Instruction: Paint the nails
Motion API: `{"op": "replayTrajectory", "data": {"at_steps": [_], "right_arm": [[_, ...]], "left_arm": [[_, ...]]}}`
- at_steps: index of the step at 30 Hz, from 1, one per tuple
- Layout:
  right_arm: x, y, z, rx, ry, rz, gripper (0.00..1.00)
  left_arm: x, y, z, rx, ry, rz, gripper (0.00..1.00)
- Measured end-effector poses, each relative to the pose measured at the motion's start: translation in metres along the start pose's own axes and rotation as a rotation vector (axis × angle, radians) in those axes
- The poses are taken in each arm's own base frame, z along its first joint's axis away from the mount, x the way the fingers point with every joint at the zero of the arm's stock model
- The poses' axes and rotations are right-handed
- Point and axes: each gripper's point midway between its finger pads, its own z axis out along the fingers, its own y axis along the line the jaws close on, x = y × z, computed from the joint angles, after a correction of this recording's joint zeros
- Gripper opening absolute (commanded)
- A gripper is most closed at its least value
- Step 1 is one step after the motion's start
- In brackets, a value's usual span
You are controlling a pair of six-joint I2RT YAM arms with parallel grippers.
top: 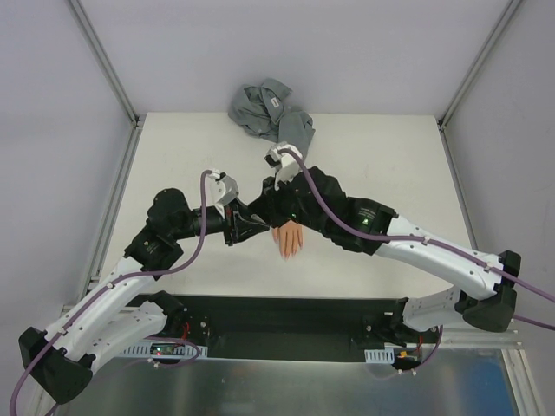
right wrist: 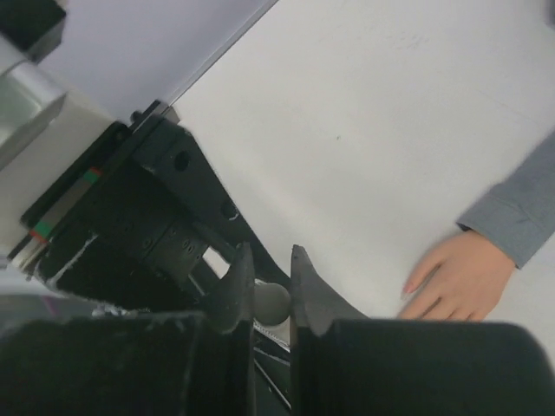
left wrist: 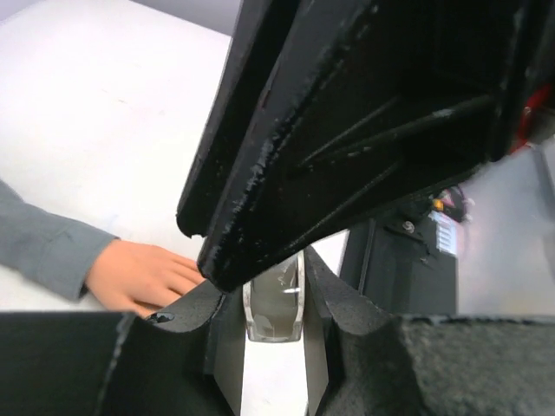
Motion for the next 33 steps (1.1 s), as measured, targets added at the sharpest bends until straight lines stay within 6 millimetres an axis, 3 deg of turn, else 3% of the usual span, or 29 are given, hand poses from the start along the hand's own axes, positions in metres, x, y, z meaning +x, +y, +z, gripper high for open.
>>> {"op": "replayTrajectory", "data": {"at_steps": [8,9,11,13,19,28,33], "right_arm": [[0.023,0.031,-0.044,-0.498,-0.007,-0.196,0.01],[0.022,0.033,-0.047,-0.535,-0.017,-0.199,0.03],[0.018,0.037,-0.051,-0.58,-0.033,-0.204,0.23],[0.015,0.037,-0.052,-0.592,-0.041,-0.204,0.5],[0.015,0.025,-0.048,-0.497,-0.002,-0.163,0.75],[0.003,0.024,-0.055,-0.394,0.007,-0.131,0.87],[0.006,0.008,-0.055,-0.313,0.034,-0.081,0.82]], "left_arm": [[0.007,-0.055,-0.006,0.339,0.057,-0.041,0.0],[0.006,-0.059,-0.007,0.362,0.055,-0.038,0.0],[0.005,-0.062,-0.008,0.385,0.056,-0.042,0.0],[0.005,-0.063,-0.008,0.389,0.054,-0.042,0.0],[0.002,-0.057,-0.006,0.347,0.046,-0.033,0.0],[0.001,-0.052,-0.005,0.311,0.042,-0.026,0.0],[0.001,-0.05,-0.004,0.293,0.04,-0.025,0.0]]}}
